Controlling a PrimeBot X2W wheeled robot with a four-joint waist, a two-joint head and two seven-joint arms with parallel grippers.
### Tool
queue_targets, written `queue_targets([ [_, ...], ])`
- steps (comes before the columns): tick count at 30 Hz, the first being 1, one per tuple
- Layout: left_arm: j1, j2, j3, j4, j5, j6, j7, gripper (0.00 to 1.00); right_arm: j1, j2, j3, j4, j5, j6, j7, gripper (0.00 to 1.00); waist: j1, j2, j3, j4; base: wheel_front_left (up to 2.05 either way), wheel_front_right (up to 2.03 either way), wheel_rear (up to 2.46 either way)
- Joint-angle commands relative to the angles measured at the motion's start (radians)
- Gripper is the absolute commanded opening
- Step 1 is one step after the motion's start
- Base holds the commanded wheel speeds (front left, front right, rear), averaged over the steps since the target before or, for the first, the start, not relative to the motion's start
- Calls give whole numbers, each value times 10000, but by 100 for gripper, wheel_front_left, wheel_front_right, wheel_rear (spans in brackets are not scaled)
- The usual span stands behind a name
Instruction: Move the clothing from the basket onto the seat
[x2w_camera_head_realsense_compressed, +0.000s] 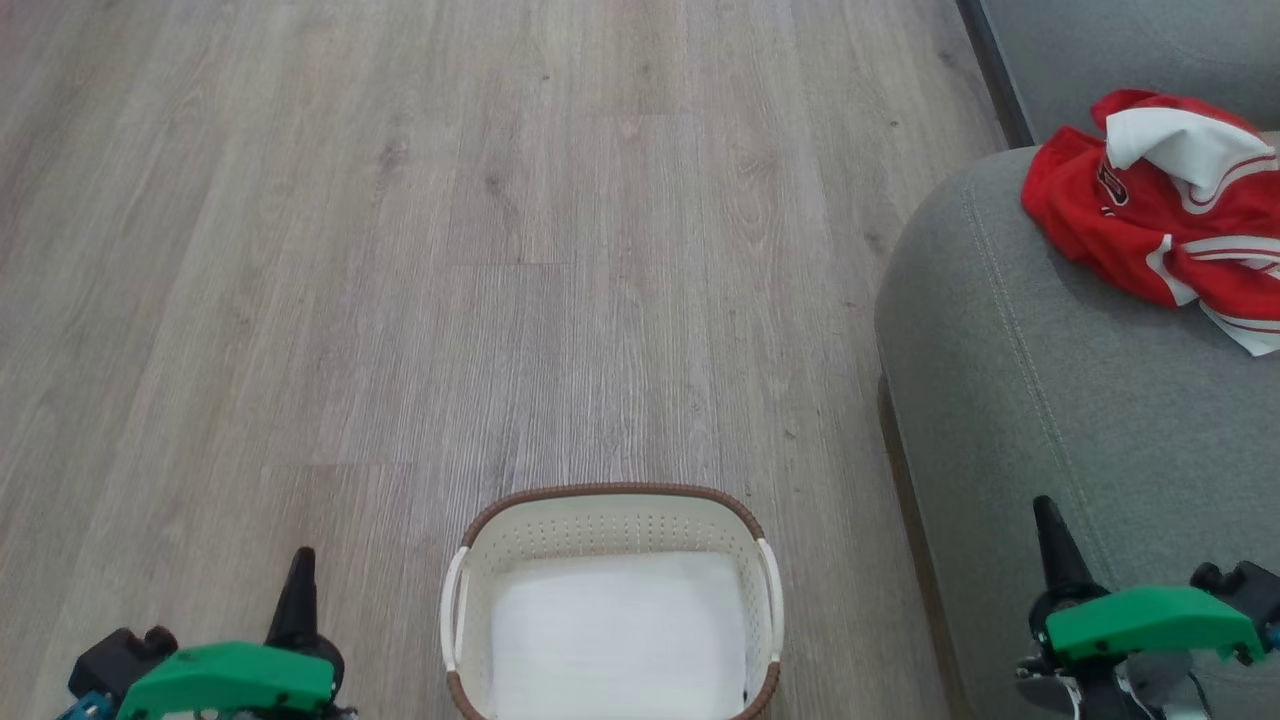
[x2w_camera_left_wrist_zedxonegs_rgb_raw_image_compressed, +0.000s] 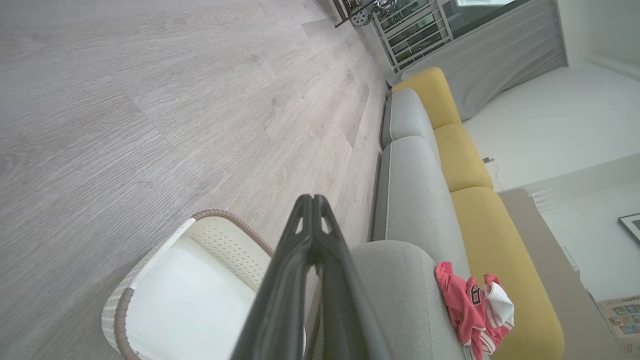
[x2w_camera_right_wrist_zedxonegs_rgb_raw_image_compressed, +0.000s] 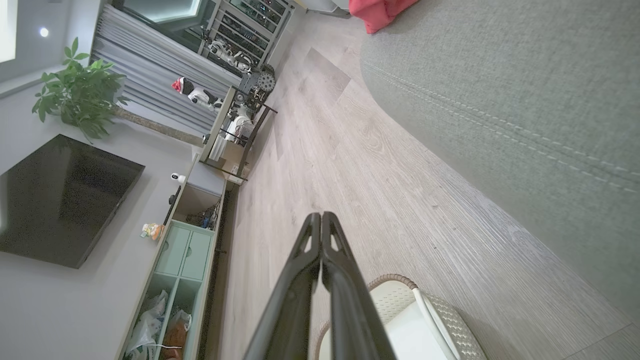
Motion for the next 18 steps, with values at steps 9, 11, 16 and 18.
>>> queue_targets([
  [9, -786, 25, 485, -373, -1147, -247, 309, 0, -693, -28, -5, -496, 1186, -1, 339, 0, 0, 0, 42, -45, 0, 0, 0],
  [11, -830, 23, 522, -380, -1365, -283, 367, 0, -714, -28, -23, -521, 1407, -1, 397, 0, 0, 0, 51, -55, 0, 0, 0],
  [16, -919, 19, 596, -396, -1800, -355, 482, 0, -756, -29, -58, -570, 1850, -1, 512, 0, 0, 0, 69, -75, 0, 0, 0],
  [18, -964, 17, 633, -404, -2018, -391, 539, 0, -777, -29, -76, -594, 2071, -1, 569, 0, 0, 0, 78, -84, 0, 0, 0],
])
